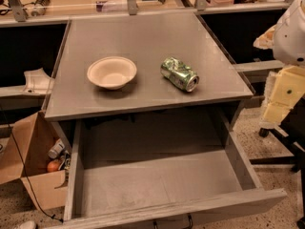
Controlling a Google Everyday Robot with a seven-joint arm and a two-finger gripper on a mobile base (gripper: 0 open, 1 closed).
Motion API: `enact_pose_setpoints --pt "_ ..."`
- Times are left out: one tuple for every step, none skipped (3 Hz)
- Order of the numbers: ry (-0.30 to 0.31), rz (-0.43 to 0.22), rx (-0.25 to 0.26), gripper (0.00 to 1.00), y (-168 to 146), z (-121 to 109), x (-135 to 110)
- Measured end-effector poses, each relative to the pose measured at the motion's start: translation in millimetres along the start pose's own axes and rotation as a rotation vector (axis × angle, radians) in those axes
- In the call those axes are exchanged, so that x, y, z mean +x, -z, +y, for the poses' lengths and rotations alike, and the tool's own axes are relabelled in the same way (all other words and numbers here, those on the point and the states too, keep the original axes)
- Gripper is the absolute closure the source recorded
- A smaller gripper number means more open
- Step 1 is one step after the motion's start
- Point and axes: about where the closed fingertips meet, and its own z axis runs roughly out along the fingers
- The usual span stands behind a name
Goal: Place green can into top drawer
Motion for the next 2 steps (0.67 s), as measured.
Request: enact_pose_setpoints --pt "-0.003 0.0 0.004 0.0 0.8 -0.6 -0.3" --pt "-0.076 0.021 -0.002 0.0 -2.5 -6.8 3.8"
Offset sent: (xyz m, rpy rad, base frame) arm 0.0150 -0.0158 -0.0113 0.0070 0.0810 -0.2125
